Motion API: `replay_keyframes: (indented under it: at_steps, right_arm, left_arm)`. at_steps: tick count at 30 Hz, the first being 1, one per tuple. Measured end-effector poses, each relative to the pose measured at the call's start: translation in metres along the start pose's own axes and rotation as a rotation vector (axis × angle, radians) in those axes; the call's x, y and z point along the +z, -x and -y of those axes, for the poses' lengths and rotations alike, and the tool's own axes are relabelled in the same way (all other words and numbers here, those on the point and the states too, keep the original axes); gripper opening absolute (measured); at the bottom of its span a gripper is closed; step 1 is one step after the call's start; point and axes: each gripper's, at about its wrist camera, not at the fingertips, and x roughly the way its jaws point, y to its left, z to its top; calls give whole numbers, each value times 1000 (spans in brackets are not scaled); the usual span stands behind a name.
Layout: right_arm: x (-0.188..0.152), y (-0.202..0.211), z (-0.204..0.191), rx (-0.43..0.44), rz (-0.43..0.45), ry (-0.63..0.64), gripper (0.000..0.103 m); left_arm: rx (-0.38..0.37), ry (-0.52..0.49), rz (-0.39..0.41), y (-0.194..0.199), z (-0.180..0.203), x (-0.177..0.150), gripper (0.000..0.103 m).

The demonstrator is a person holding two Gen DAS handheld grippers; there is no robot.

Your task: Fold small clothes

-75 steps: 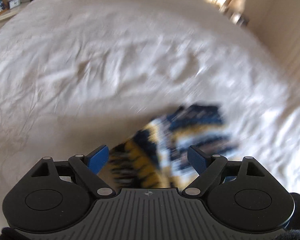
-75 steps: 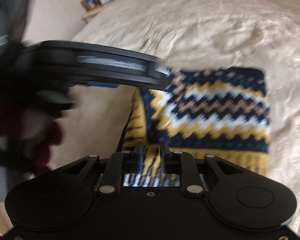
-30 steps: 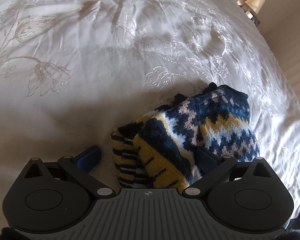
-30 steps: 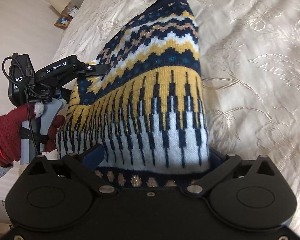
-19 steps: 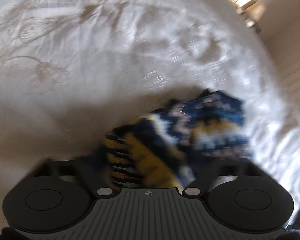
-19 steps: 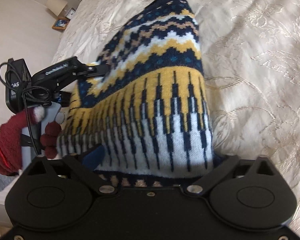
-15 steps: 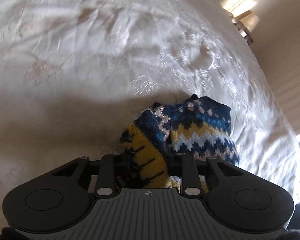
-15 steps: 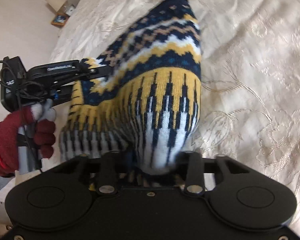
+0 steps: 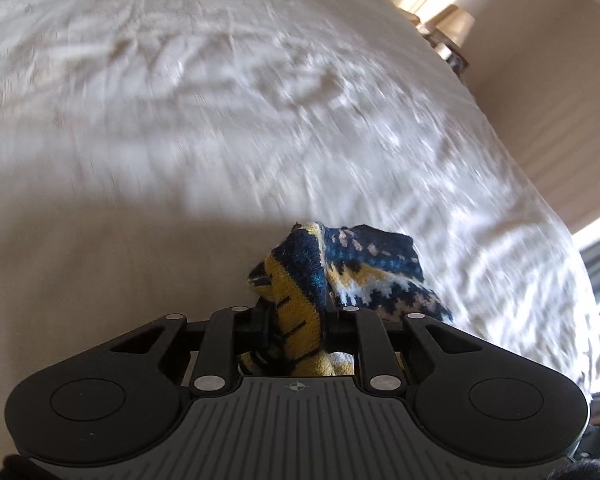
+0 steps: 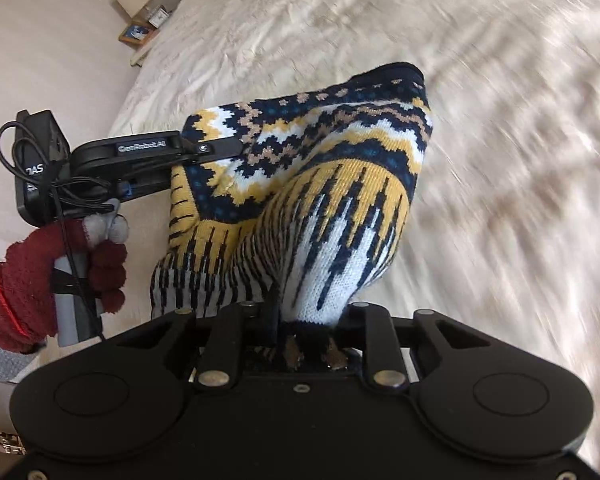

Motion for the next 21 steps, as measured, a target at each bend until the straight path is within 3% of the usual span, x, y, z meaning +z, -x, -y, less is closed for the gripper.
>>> replay_keyframes:
  at_steps: [7, 10, 13, 14, 15, 21]
  right_arm:
    - [-69, 32, 42, -24, -90, -40, 32]
    - [-86, 31, 62, -15, -116, -56, 34]
    - [-88, 19, 75, -43, -149, -53, 50]
    - [-89, 17, 79, -58, -154, -51, 54]
    - [-90, 16, 81, -62, -162, -47, 54]
    - [-93, 33, 89, -47, -157, -12, 60]
  left_arm:
    - [5, 33, -75, 12, 37, -81, 20]
    - [61, 44, -66, 14, 42, -102, 21]
    - [155, 12, -54, 11, 49, -109, 33]
    - [204, -20, -54, 10, 54, -112, 42]
    - [245, -47, -56, 8, 57, -114, 48]
    - [349, -126, -21, 17, 62, -119, 52]
